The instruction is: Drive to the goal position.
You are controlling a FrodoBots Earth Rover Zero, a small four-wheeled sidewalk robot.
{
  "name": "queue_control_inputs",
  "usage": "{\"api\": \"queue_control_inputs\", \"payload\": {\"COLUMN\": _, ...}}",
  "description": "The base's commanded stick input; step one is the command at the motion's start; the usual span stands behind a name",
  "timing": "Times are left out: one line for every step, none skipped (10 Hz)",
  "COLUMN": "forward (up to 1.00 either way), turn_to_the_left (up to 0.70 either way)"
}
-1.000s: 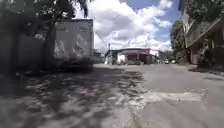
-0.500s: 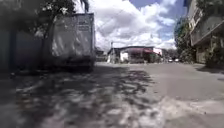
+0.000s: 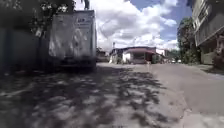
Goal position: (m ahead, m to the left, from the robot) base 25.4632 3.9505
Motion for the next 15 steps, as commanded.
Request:
{"api": "queue_control_inputs", "payload": {"forward": 1.00, "turn_to_the_left": 0.00}}
{"api": "queue_control_inputs", "payload": {"forward": 1.00, "turn_to_the_left": 0.00}}
{"api": "queue_control_inputs", "payload": {"forward": 1.00, "turn_to_the_left": -0.01}}
{"api": "queue_control_inputs", "payload": {"forward": 1.00, "turn_to_the_left": -0.16}}
{"api": "queue_control_inputs", "payload": {"forward": 1.00, "turn_to_the_left": -0.40}}
{"api": "queue_control_inputs", "payload": {"forward": 1.00, "turn_to_the_left": -0.40}}
{"api": "queue_control_inputs", "payload": {"forward": 1.00, "turn_to_the_left": -0.40}}
{"api": "queue_control_inputs", "payload": {"forward": 1.00, "turn_to_the_left": -0.40}}
{"api": "queue_control_inputs", "payload": {"forward": 1.00, "turn_to_the_left": -0.36}}
{"api": "queue_control_inputs", "payload": {"forward": 1.00, "turn_to_the_left": -0.20}}
{"api": "queue_control_inputs", "payload": {"forward": 1.00, "turn_to_the_left": 0.00}}
{"api": "queue_control_inputs", "payload": {"forward": 1.00, "turn_to_the_left": 0.00}}
{"api": "queue_control_inputs", "payload": {"forward": 1.00, "turn_to_the_left": 0.00}}
{"api": "queue_control_inputs", "payload": {"forward": 1.00, "turn_to_the_left": 0.00}}
{"api": "queue_control_inputs", "payload": {"forward": 1.00, "turn_to_the_left": 0.00}}
